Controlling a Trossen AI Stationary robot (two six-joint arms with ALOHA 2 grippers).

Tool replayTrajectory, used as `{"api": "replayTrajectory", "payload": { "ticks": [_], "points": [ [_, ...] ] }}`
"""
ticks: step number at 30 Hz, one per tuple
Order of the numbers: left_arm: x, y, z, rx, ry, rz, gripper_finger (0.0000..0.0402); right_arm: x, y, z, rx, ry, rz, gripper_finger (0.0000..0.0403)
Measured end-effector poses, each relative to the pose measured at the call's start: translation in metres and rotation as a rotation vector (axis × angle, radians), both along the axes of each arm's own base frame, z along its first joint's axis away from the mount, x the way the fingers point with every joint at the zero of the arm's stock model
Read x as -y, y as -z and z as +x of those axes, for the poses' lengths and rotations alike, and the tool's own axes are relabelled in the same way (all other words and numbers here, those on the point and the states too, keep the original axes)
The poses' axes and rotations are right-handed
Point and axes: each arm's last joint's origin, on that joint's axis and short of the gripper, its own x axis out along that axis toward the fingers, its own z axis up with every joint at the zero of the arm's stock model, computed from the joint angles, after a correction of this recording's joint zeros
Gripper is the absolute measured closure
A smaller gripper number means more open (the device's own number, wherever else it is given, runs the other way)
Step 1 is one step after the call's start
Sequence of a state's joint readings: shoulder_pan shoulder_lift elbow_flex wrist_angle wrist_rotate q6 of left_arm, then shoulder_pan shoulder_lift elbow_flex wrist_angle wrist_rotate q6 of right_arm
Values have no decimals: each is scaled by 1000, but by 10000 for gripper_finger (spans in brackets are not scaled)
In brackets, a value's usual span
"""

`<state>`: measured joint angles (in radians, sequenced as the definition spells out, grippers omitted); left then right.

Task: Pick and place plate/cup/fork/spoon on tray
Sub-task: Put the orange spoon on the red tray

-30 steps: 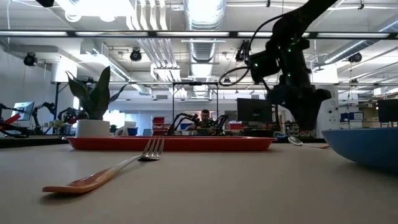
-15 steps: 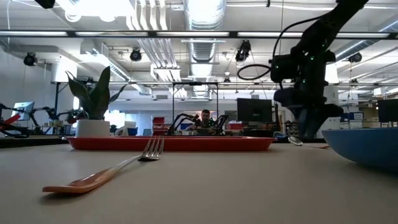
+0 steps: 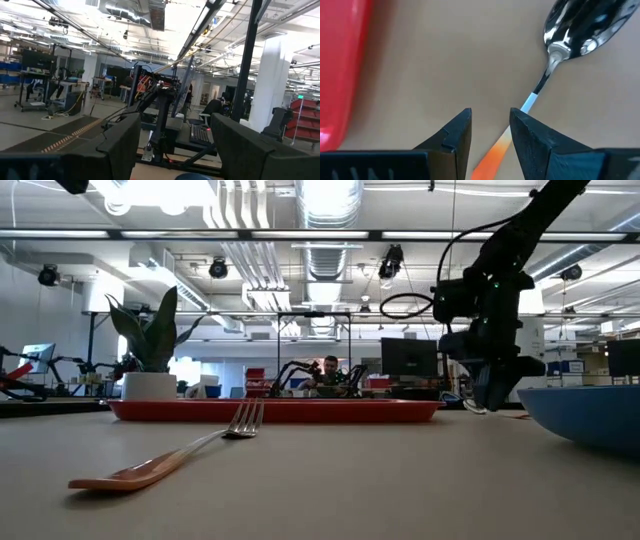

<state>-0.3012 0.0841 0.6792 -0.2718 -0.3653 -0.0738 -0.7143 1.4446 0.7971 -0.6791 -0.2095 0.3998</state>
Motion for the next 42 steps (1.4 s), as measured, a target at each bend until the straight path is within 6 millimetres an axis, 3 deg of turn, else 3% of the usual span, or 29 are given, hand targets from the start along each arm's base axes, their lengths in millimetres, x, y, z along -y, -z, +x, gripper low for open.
{"api": "replayTrajectory", "payload": {
  "ticks": [6, 15, 28, 42],
  "points": [
    [0, 0, 0, 0, 1, 0, 176, 2, -6, -1, -87, -26, -14, 280],
    [0, 0, 0, 0, 0, 0, 176, 17, -34, 9, -35, -43, -88, 280],
    [0, 0, 0, 0, 1, 0, 176, 15, -30, -3, -121, -63, -51, 280],
    [0, 0, 0, 0, 1, 0, 176, 12, -26, -4, -83, -74, 0, 280]
  ]
}}
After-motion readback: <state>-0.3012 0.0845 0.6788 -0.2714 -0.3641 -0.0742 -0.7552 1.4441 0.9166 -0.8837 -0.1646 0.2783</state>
